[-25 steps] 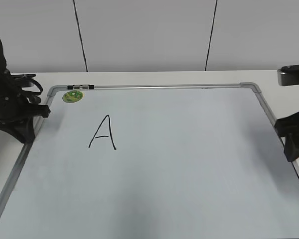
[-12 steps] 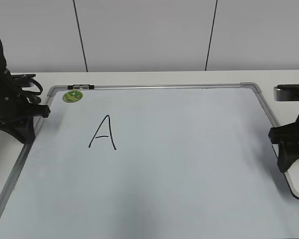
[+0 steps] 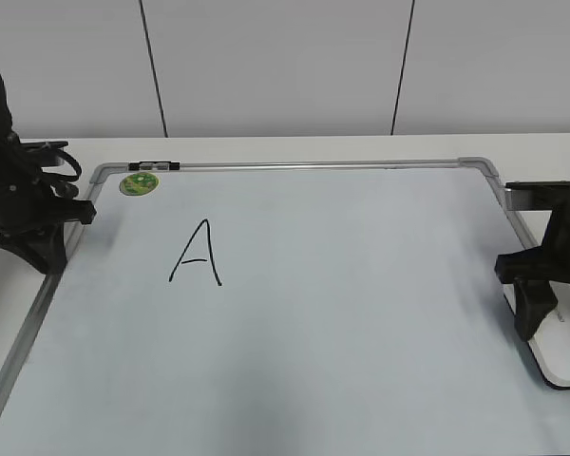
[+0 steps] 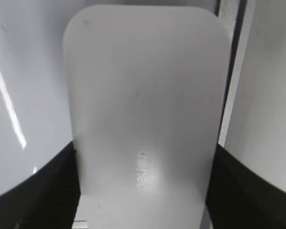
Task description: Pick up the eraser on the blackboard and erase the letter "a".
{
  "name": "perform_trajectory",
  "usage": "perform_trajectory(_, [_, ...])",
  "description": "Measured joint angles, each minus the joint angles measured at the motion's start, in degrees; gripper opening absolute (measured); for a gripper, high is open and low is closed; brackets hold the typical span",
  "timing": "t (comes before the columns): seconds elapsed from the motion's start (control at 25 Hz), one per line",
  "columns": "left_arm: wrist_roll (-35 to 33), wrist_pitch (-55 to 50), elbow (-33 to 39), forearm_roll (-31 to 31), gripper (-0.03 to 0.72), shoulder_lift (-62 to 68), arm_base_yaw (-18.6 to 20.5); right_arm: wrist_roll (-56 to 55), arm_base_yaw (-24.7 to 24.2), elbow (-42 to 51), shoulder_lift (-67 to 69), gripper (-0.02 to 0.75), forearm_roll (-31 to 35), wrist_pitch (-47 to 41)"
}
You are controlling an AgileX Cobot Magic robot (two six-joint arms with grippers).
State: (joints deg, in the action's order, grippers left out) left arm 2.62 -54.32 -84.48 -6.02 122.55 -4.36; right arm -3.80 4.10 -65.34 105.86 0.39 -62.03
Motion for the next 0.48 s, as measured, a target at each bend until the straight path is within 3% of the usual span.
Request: perform_trajectory(0.48, [0.0,0.0,0.0,-0.05,0.104,0.0,0.0,2.82,-3.58,-16.24,10.06,0.52,3.48,-6.05])
